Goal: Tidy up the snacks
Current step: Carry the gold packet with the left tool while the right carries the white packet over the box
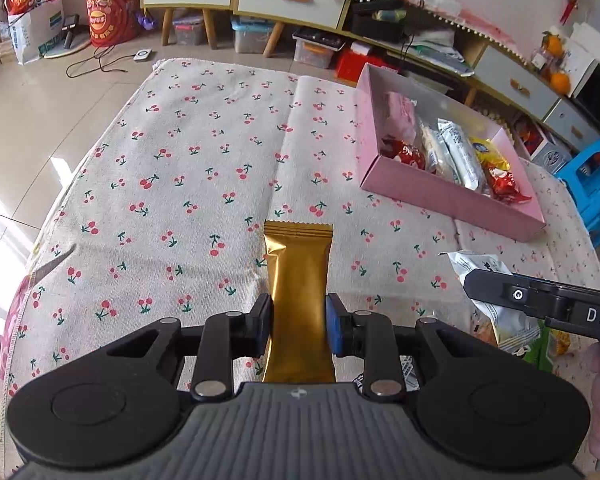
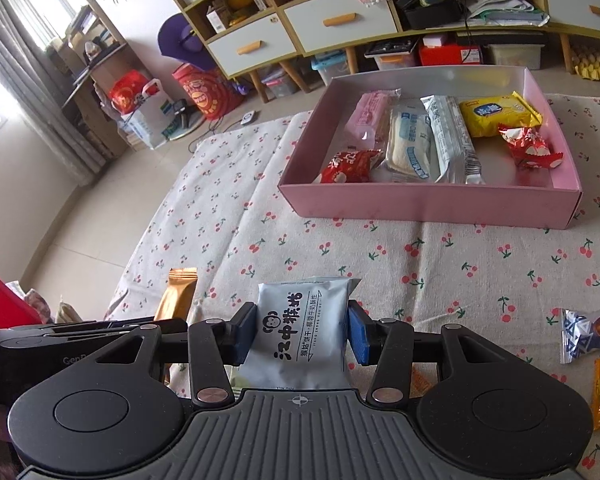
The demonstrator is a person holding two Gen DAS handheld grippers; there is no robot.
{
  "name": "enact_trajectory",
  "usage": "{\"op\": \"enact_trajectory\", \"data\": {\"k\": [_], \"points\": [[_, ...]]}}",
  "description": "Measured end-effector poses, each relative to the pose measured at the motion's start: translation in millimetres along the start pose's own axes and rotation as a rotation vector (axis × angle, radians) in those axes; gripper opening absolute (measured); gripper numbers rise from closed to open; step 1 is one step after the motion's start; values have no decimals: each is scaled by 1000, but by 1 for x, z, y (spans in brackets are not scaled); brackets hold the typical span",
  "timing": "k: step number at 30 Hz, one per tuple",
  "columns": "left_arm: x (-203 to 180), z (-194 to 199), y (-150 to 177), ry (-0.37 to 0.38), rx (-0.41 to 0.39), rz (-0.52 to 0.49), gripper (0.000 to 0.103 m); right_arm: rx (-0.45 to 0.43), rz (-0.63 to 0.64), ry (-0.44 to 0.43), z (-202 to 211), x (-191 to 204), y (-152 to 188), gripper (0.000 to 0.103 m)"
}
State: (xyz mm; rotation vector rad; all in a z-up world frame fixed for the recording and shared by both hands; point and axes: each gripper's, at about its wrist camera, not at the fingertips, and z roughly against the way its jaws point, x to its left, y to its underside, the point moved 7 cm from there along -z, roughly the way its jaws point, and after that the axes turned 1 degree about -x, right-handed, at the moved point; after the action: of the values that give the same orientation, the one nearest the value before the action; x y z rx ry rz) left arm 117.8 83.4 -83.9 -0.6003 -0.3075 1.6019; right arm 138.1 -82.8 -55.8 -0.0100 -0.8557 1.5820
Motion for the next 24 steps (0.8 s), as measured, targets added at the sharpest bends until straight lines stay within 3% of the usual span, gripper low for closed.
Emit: {"op": "enact_trajectory", "data": {"k": [17, 24], "points": [[-42, -10, -25, 77, -14, 29, 26, -63, -94, 7, 29, -36, -40, 46], [-73, -21, -46, 80, -35, -14, 26, -120, -154, 44, 42, -64, -70, 46]]}}
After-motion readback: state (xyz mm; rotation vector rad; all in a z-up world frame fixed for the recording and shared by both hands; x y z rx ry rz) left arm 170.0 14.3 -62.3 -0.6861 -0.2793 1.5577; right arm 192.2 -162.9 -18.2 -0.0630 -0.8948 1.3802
